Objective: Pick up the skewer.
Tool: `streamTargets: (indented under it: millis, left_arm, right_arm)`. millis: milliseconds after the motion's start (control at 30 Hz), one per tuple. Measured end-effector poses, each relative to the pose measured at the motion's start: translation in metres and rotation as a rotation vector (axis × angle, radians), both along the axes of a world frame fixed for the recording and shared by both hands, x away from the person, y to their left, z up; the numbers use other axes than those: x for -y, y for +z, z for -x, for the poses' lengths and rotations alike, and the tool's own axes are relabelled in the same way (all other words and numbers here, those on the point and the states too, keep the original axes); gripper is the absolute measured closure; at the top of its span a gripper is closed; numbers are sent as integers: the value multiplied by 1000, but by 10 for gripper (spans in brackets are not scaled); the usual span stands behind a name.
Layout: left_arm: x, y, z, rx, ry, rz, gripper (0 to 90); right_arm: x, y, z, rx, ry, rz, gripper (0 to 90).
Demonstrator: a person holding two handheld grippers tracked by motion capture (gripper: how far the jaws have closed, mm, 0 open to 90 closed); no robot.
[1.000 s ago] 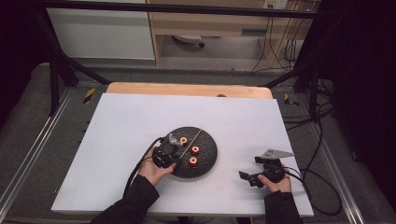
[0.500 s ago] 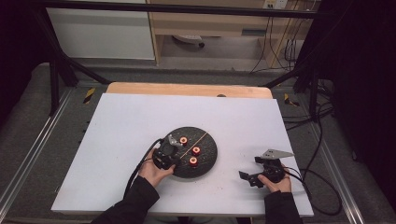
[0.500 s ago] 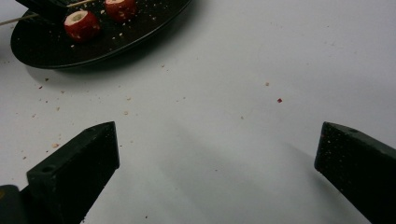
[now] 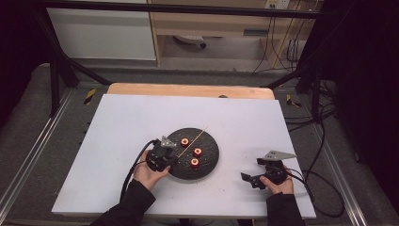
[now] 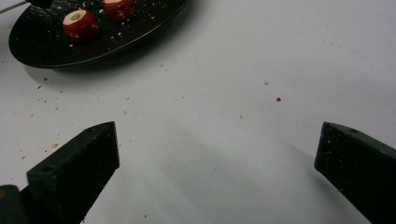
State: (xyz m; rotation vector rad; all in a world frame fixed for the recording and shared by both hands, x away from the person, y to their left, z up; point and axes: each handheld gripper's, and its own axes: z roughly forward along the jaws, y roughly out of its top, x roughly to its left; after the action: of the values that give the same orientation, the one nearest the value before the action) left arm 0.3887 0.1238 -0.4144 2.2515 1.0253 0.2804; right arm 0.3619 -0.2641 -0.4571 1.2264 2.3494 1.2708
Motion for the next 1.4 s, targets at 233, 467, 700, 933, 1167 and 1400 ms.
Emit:
streamTargets:
  millis: [233, 467, 700, 933, 1167, 1400]
  left_arm:
    - [-13, 3, 5, 31, 0, 41, 881]
    - [-30, 6, 13, 74, 8, 76, 881]
    - [-48, 7, 23, 110, 4, 98, 882]
    - [-62, 4, 31, 125, -6, 111, 882]
    - [-74, 0, 39, 140, -7, 106, 881]
    - [-87, -6, 45, 144, -2, 124, 882]
  right_arm:
    - [0, -1, 0, -4, -1, 6, 4]
    - [0, 0, -1, -7, -4, 5, 4]
    - [0, 2, -1, -22, -22, -8, 4]
    - [-7, 9, -4, -23, -11, 17, 4]
    - [-21, 21, -10, -5, -8, 46, 4]
    - [-37, 30, -14, -22, 7, 86, 4]
